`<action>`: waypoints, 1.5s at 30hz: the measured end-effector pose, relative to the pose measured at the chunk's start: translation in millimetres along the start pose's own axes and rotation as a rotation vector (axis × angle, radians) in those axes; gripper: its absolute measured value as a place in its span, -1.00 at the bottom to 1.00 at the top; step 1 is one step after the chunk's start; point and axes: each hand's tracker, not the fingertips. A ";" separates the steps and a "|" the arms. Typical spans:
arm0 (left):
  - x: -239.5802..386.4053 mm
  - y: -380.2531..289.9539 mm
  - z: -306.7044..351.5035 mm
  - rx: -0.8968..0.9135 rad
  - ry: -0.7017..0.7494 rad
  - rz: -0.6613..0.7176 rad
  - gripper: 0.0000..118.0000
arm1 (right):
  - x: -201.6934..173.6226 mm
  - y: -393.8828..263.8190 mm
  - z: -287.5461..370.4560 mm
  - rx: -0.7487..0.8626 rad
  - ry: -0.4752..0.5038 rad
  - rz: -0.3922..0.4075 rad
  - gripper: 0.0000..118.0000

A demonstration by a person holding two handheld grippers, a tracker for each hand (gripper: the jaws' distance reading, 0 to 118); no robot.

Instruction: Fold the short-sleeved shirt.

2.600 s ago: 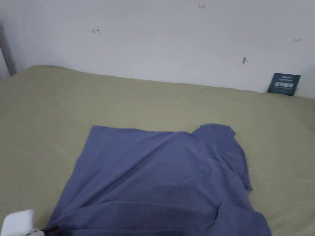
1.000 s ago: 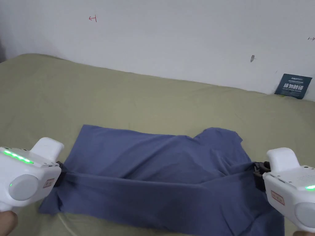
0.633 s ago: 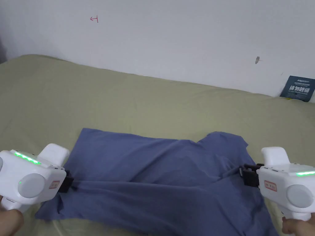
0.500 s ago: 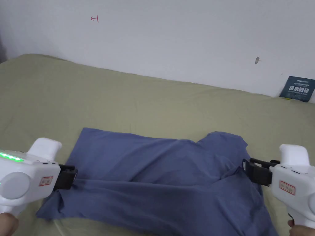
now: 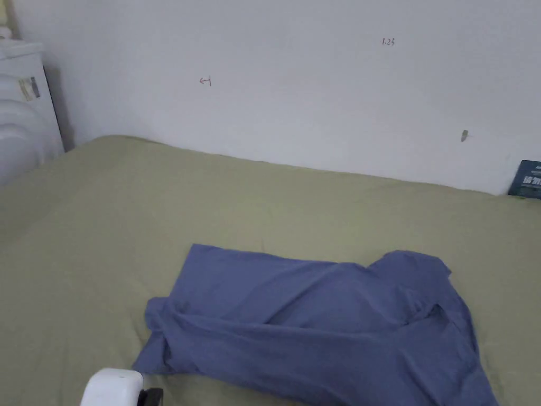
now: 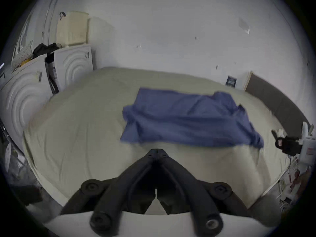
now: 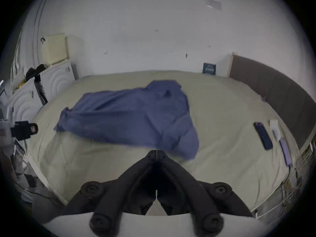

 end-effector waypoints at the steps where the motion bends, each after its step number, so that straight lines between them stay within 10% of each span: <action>1: -3.6 -3.2 -3.7 -0.024 0.000 0.018 -1.00 | 0.6 -3.4 0.1 -0.008 0.010 -0.005 -1.00; 7: -26.4 25.1 -36.7 -0.025 0.019 0.152 -0.92 | 12.9 -0.7 -7.5 -0.022 0.015 -0.058 -1.00; 9: -29.6 43.1 -61.2 -0.045 0.046 0.115 -0.37 | 19.9 4.5 -11.2 -0.021 0.010 -0.069 -1.00; 14: -40.7 67.0 -117.0 -0.109 0.043 0.056 0.28 | 34.8 12.7 -18.1 -0.022 0.016 -0.099 -1.00; 20: -43.8 64.6 -158.9 -0.218 0.109 -0.078 0.19 | 48.2 15.8 -33.0 -0.044 0.014 -0.127 -0.99; 23: -60.5 58.0 -148.8 -0.151 0.023 0.068 -0.83 | 56.1 16.2 -43.8 -0.068 0.020 -0.171 -0.97; 24: -66.0 57.0 -144.9 -0.134 0.028 0.110 -0.88 | 60.9 16.6 -51.0 -0.073 0.015 -0.190 -0.89; 27: -68.9 54.3 -135.2 -0.149 -0.031 0.173 -0.88 | 66.1 16.6 -73.3 -0.094 -0.033 -0.186 0.25; 34: -56.6 55.2 -125.6 -0.137 -0.008 0.116 -0.88 | 77.2 16.8 -135.6 -0.187 -0.058 -0.195 0.19; 36: -58.6 59.1 -125.7 -0.127 -0.018 0.118 -0.88 | 83.9 15.7 -139.3 -0.187 -0.008 -0.238 -0.88; 45: -63.9 75.4 -113.7 -0.090 -0.067 0.126 -0.89 | 78.6 35.7 -98.5 -0.045 -0.014 -0.110 -0.88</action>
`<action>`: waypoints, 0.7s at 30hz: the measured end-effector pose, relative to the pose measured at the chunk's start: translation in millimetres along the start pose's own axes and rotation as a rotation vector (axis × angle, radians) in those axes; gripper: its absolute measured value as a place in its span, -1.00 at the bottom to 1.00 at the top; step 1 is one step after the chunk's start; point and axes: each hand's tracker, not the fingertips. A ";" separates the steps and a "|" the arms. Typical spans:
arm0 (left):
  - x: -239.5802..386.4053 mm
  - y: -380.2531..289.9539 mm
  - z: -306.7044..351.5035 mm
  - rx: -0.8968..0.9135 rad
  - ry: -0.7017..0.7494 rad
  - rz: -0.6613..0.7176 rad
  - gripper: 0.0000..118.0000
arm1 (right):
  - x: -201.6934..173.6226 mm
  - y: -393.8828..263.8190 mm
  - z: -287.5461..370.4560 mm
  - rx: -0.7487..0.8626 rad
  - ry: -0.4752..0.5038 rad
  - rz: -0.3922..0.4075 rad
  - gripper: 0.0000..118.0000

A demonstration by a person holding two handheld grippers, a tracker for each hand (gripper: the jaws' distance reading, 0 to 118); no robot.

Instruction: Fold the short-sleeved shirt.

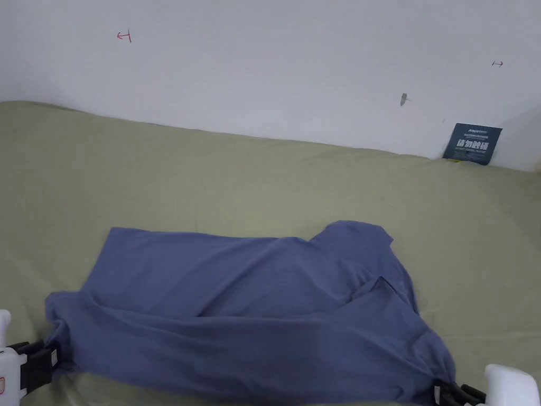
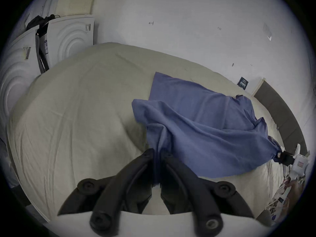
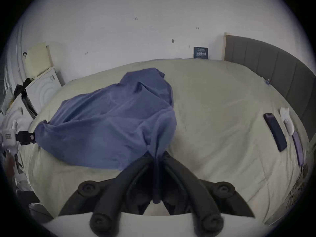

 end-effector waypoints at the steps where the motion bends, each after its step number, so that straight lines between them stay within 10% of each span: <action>1: -0.5 1.5 3.7 -0.004 -0.007 0.003 -0.89 | 0.0 2.2 4.9 -0.008 0.002 0.001 -0.88; 21: -47.5 -85.6 100.3 -0.228 -0.013 -0.006 -0.89 | 33.1 -44.9 110.1 -0.271 0.060 0.064 -0.88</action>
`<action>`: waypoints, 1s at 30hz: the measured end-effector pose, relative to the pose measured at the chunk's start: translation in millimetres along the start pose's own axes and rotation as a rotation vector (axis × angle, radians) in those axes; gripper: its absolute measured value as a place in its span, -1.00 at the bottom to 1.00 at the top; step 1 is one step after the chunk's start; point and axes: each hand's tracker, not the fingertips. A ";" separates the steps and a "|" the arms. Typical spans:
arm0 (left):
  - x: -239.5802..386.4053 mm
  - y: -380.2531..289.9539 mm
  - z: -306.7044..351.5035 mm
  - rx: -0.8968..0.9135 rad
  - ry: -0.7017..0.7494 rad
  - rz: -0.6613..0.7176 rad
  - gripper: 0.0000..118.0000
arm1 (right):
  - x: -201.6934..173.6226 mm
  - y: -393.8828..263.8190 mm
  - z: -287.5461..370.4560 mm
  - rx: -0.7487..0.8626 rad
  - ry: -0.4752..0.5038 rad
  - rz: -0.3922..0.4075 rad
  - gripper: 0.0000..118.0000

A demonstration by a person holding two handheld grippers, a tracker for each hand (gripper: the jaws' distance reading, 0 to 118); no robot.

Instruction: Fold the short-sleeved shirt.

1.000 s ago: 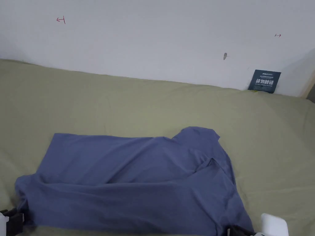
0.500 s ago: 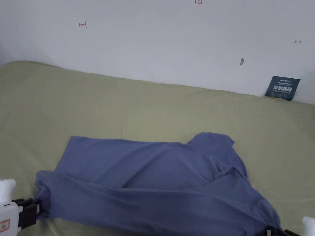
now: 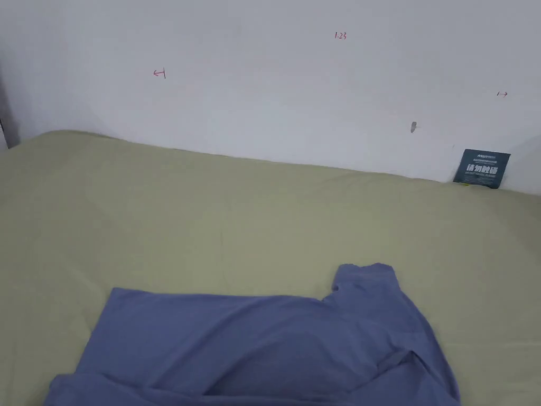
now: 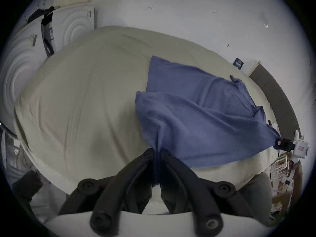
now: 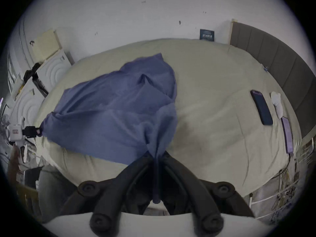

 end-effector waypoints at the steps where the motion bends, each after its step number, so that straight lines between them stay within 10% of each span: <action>1: -2.6 -6.2 0.9 -0.015 0.010 0.008 -0.89 | 2.0 -5.1 0.8 -0.016 -0.001 0.004 -0.88; 10: -20.8 -37.0 6.1 -0.062 -0.060 0.147 -0.84 | 18.9 -27.0 -6.3 -0.123 0.031 -0.067 -0.86; 15: 2.0 -22.2 66.5 0.092 0.045 0.053 -0.30 | 0.5 0.4 45.9 0.005 -0.066 0.102 0.08; 18: 35.0 3.3 111.3 0.236 0.059 -0.033 0.17 | -20.9 17.0 85.3 0.130 -0.026 0.087 0.08; 24: 133.4 28.8 124.3 0.446 -0.003 -0.193 0.17 | -99.9 36.6 112.5 0.450 -0.040 0.131 0.06; 27: 170.0 31.0 98.2 0.451 0.019 -0.177 -0.28 | -139.4 42.9 86.3 0.461 -0.137 0.159 -0.05; 28: 181.3 27.4 92.7 0.460 0.000 -0.182 -0.84 | -151.1 42.9 77.8 0.449 -0.149 0.173 -0.49; 29: 194.7 24.6 88.6 0.460 0.003 -0.186 -1.00 | -160.5 41.7 72.3 0.440 -0.158 0.174 -0.99; 30: 204.2 21.3 83.9 0.458 0.011 -0.198 -1.00 | -166.9 42.3 64.3 0.444 -0.153 0.170 -0.99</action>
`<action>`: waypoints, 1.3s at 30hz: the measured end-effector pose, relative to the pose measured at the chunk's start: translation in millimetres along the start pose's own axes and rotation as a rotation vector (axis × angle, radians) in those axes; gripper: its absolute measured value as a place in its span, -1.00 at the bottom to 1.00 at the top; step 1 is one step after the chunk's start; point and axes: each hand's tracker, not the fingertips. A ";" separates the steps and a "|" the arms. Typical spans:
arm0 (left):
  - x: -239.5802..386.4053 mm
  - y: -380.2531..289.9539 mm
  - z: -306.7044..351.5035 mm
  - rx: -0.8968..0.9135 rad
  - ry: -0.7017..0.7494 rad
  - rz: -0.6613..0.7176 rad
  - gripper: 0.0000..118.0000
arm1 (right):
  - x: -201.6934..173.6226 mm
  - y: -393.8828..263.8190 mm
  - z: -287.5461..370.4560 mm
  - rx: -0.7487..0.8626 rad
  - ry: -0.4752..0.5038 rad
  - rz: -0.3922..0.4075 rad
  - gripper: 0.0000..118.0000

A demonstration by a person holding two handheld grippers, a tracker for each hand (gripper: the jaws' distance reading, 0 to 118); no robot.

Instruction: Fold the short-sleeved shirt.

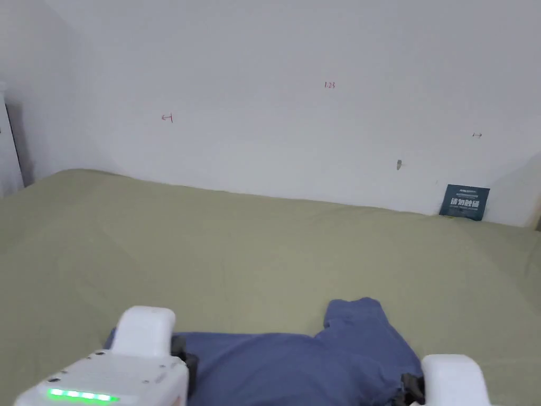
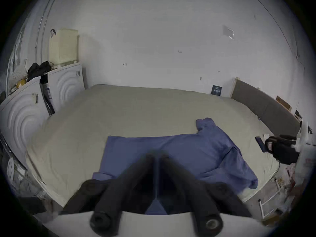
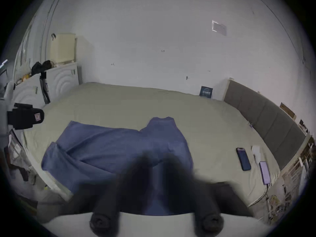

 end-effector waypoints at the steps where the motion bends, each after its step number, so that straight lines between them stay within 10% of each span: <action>1: 9.6 -8.7 2.6 0.022 0.015 -0.024 -1.00 | -8.2 -4.2 -4.3 0.013 -0.047 -0.021 -0.99; 10: 20.3 -31.0 -16.1 -0.066 -0.037 0.013 -1.00 | -25.2 -27.0 -13.8 -0.075 0.032 -0.053 -0.99; 17: -103.2 31.9 -94.1 -0.127 -0.027 0.169 -0.97 | 12.2 -16.6 -16.2 -0.055 0.021 -0.095 -0.99; 19: -139.4 44.7 -128.8 -0.215 -0.009 0.192 -0.35 | 23.7 -15.3 -23.6 -0.066 0.019 -0.113 -0.99; 20: -156.7 49.9 -153.4 -0.258 0.025 0.188 0.30 | 27.8 -14.4 -27.0 -0.079 0.024 -0.126 -0.99; 22: -179.5 54.2 -190.8 -0.310 0.091 0.220 0.58 | 38.0 -13.3 -36.2 -0.112 0.035 -0.150 -0.99; 36: -164.5 21.6 -298.1 -0.534 0.154 0.039 0.24 | 118.4 16.3 -130.2 -0.195 0.045 -0.315 -0.97; 39: -160.1 28.4 -274.3 -0.501 0.099 0.082 -0.98 | 150.1 40.7 -191.0 -0.248 0.092 -0.341 -0.28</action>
